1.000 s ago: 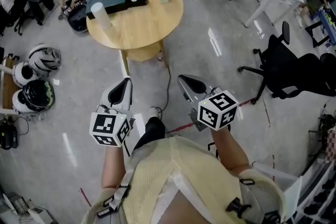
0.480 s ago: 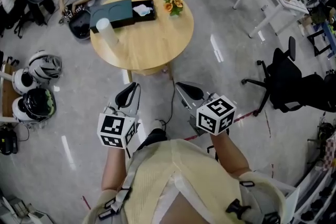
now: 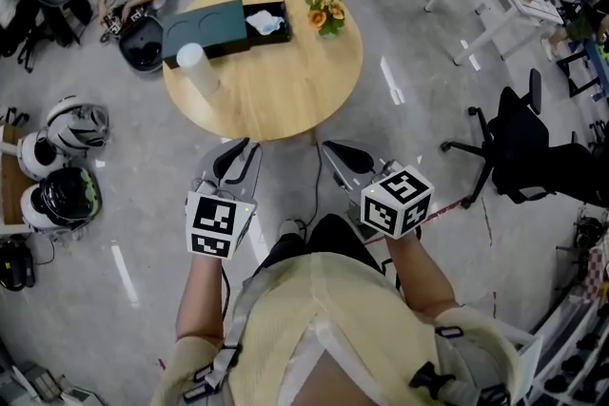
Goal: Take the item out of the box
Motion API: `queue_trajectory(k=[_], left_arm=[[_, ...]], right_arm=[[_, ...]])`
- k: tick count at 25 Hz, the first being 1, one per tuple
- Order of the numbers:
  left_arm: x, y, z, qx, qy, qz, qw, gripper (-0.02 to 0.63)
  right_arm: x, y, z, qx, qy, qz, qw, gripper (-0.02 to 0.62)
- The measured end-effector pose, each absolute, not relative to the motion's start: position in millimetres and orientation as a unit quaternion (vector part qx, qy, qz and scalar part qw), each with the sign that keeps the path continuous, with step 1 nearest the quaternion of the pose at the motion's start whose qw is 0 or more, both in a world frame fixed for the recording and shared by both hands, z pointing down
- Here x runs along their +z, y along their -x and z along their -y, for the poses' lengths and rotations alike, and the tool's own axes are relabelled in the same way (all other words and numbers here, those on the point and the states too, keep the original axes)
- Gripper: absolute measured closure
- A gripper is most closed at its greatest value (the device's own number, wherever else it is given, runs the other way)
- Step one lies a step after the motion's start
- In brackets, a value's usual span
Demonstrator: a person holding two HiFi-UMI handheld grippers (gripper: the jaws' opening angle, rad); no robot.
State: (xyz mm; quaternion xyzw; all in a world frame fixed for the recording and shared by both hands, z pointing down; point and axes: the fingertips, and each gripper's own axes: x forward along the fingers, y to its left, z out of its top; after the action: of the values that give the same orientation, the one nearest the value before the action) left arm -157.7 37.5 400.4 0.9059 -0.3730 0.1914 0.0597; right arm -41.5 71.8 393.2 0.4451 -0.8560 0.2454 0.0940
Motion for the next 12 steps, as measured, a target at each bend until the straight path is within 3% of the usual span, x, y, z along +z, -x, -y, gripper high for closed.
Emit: queue_trajectory(k=[12], left_arm=[[415,112,51,0.259,-0.885,0.386,0.001,0.428]], right_arm=[[416,18,15,0.231,-0.408,0.873,0.135,0.592]])
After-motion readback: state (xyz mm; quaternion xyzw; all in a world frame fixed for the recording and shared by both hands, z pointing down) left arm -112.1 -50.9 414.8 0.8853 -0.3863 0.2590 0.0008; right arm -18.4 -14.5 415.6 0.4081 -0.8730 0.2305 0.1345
